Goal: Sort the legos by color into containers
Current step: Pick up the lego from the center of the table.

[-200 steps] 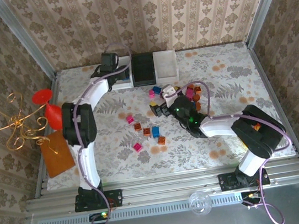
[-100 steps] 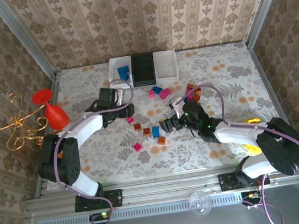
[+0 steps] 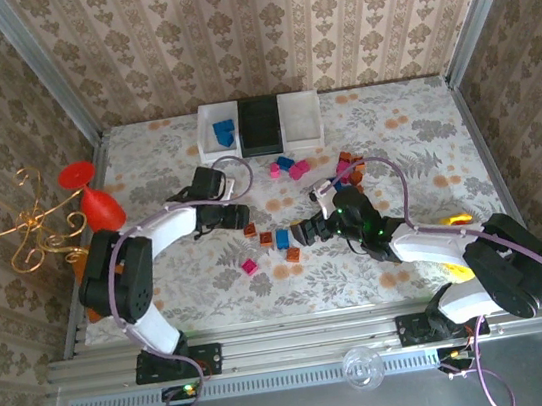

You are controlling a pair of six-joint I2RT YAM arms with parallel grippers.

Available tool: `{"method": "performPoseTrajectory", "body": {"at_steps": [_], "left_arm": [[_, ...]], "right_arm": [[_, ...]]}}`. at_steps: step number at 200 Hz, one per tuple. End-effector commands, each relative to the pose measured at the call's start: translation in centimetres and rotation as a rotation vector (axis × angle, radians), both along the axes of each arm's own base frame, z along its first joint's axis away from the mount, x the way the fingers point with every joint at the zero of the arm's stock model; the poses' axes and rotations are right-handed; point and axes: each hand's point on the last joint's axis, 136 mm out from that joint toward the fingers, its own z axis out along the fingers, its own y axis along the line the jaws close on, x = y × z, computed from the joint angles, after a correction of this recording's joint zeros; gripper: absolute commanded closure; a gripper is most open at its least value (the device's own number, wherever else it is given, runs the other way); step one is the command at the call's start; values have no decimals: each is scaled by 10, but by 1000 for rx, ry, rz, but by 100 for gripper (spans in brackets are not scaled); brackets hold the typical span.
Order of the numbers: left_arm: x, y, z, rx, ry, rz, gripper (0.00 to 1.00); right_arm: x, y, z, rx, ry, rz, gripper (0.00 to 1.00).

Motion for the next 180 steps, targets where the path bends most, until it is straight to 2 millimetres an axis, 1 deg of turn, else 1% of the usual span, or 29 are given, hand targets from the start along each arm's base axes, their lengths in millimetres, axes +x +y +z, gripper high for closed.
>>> {"method": "performPoseTrajectory", "body": {"at_steps": [1,20,45,94,135,154,180], "left_arm": [[6,-2,-1,21,10,-34,31],[11,-3,-5,21,12,-29,35],[17,-2,-12,17,15,-8,46],[27,-6,-14,-11,-3,23,60],[38,-11,-7,-61,-45,59,72],[45,-15,2,-89,-78,76,74],[56,-18,14,-110,-117,89,73]], "right_arm": [[-1,-3,8,10,-18,-16,1],[-1,-4,8,6,-19,-19,1],[-1,-5,7,3,-17,-21,1],[0,-3,6,0,-13,-15,1],[-1,0,5,2,-11,0,1],[-1,-1,5,4,-13,-2,1],[0,-1,4,1,-14,-4,1]]}}
